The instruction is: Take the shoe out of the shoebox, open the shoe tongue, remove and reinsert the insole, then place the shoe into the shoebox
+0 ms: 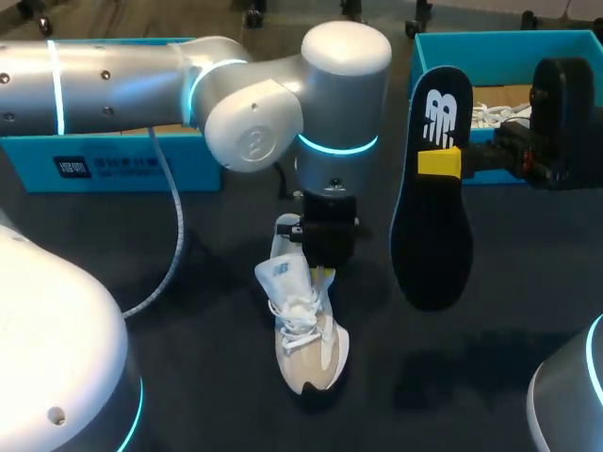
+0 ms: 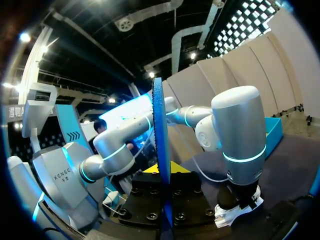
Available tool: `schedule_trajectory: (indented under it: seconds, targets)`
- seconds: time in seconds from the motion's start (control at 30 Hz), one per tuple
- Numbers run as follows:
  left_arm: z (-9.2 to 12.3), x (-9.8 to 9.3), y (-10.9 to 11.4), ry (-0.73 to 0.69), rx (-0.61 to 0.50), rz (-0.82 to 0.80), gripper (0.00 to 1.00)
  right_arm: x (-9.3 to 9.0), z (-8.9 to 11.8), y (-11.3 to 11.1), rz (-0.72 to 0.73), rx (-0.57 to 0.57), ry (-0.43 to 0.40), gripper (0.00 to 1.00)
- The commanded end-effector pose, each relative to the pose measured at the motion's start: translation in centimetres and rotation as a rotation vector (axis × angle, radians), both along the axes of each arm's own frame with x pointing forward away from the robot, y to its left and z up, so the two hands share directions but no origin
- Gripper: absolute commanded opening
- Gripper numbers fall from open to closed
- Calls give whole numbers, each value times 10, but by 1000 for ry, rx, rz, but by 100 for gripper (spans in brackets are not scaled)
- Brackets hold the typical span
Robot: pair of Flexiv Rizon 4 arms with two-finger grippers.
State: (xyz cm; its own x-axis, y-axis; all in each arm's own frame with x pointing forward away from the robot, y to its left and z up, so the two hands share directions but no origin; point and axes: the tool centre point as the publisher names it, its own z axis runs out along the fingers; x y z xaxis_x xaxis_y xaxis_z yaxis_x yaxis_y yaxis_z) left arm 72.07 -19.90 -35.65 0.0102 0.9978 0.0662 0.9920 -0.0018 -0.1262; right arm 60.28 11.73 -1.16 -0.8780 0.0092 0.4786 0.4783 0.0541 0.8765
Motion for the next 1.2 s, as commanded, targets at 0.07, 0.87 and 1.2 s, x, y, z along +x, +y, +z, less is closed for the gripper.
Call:
schedule_trajectory:
  seconds: [0.07, 0.87, 1.2]
  targets:
    - [-15, 1, -7, 21, -8, -12, 0, 2, 0, 2, 2, 0, 0, 0]
    - [46, 18, -14, 50, -338, 11, 100, 2, 0, 2, 2, 0, 0, 0]
    - [112, 27, -3, 69, -723, 98, 100, 2, 0, 2, 2, 0, 0, 0]
